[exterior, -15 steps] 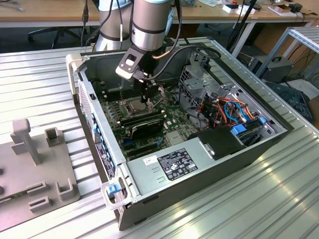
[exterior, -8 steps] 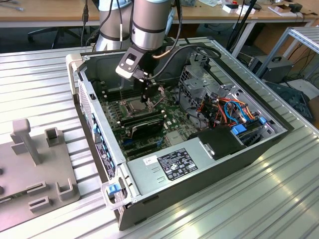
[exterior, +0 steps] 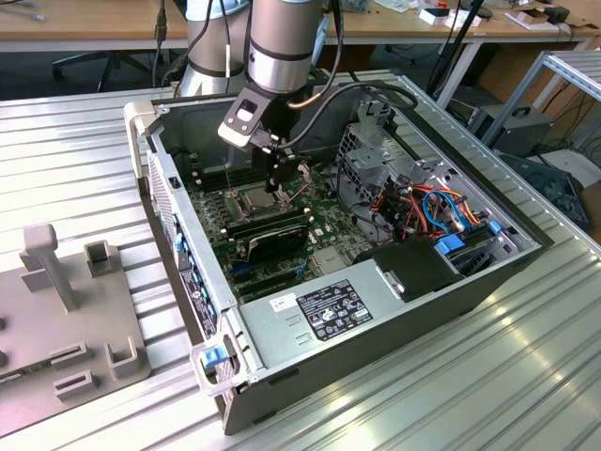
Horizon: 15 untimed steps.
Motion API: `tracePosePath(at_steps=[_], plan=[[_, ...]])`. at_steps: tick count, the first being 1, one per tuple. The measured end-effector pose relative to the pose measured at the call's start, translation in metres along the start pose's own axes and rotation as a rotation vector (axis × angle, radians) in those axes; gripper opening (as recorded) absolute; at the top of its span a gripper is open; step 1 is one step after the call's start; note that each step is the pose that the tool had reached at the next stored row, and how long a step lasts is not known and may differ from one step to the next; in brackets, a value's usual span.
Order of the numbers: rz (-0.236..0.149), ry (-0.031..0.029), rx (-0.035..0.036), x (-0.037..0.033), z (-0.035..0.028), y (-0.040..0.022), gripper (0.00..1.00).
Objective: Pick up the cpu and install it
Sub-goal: 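Close the cpu cover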
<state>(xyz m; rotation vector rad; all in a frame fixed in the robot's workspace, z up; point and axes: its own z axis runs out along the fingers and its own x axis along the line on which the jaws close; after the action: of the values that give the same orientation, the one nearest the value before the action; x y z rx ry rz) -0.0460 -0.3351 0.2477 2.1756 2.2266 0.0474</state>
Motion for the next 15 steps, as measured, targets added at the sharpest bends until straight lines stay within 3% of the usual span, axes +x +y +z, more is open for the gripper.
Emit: tracePosePath(at_steps=[15], plan=[[0.000,0.0001,0.0000,0.0000,-0.0034,0.0002,0.62]])
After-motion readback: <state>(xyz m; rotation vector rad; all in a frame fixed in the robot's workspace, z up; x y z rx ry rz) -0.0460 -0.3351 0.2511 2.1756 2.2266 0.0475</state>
